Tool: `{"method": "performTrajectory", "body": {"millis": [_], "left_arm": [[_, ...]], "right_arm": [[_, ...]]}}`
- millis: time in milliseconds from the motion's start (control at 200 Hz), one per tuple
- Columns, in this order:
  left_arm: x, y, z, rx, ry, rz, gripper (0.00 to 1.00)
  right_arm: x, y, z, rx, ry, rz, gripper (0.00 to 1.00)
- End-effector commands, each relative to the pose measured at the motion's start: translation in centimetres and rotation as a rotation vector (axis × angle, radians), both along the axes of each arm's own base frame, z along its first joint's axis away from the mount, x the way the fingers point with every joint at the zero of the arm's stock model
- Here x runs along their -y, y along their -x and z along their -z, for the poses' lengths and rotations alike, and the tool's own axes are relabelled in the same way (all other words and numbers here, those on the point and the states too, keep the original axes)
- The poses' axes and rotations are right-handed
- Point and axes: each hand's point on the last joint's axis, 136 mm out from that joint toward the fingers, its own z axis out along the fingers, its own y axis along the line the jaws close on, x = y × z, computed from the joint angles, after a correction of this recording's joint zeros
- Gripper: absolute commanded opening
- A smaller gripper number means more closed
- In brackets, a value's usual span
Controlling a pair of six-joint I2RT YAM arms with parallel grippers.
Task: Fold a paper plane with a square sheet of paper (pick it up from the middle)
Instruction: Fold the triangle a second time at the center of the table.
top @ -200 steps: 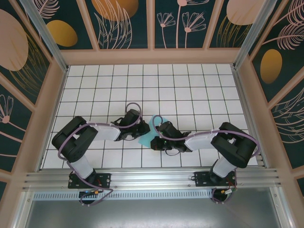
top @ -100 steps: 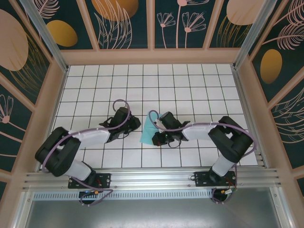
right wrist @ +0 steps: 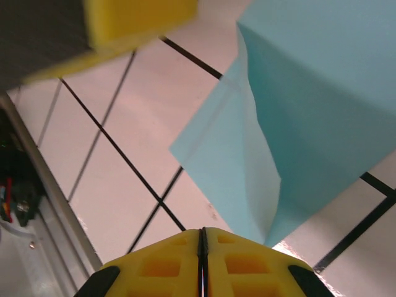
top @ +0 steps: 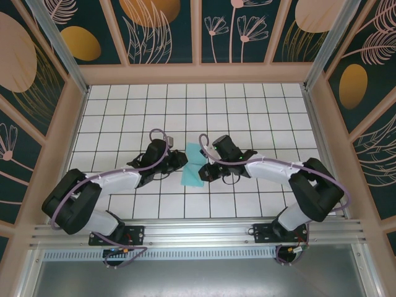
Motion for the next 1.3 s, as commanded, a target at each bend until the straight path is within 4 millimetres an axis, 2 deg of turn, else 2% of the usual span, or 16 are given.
{"method": "performTrajectory", "body": {"millis": [0, 160, 270, 385, 525, 665, 856, 996, 1076, 1291], "left_arm": [[1.6, 0.3, -0.5, 0.006, 0.051, 0.069, 0.12], [2.2, 0.5, 0.4, -0.009, 0.041, 0.108, 0.1], [2.3, 0.3, 0.8, -0.015, 0.034, 0.105, 0.11], [2.3, 0.1, 0.8, -0.01, 0.029, 0.097, 0.12], [1.4, -0.2, 0.5, 0.006, -0.004, 0.057, 0.15], [1.0, 0.1, 0.1, 0.02, -0.004, 0.057, 0.15], [1.6, 0.8, -0.5, 0.04, 0.028, 0.103, 0.13], [2.9, 1.0, -0.3, 0.027, 0.042, 0.163, 0.13], [3.6, 1.1, 0.3, 0.004, 0.04, 0.185, 0.12], [3.2, 0.9, 3.0, -0.06, -0.003, 0.144, 0.11]], "right_arm": [[-0.7, -0.1, -0.1, -0.059, -0.046, 0.06, 0.12], [-2.3, 0.8, 0.5, -0.076, -0.034, 0.03, 0.12], [-2.7, 0.5, 1.4, -0.082, 0.001, 0.045, 0.11], [-2.4, 0.0, 2.4, -0.073, 0.049, 0.075, 0.11], [-0.8, -1.4, 3.8, -0.059, 0.097, 0.165, 0.11], [-0.6, -1.7, 3.9, -0.095, 0.047, 0.194, 0.11], [-0.2, -1.7, 4.8, -0.146, 0.024, 0.211, 0.11], [-0.6, -2.0, 5.2, -0.154, 0.014, 0.206, 0.11], [-0.8, -2.1, 5.4, -0.161, 0.013, 0.204, 0.11], [-0.3, -1.9, 6.2, -0.173, 0.035, 0.216, 0.11]]}}
